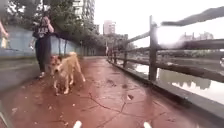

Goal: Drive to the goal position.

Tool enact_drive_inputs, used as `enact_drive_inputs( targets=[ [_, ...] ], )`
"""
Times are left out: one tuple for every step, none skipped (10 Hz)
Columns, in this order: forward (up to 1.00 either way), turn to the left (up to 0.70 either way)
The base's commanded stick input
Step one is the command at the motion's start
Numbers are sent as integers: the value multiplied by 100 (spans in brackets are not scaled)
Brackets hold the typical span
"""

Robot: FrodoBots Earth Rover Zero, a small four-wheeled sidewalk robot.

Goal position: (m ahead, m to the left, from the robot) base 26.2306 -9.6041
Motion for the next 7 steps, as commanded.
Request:
enact_drive_inputs(
  targets=[
    [0,0],
    [0,0],
    [0,0],
    [0,0],
    [0,0],
    [1,0],
    [50,0]
  ],
)
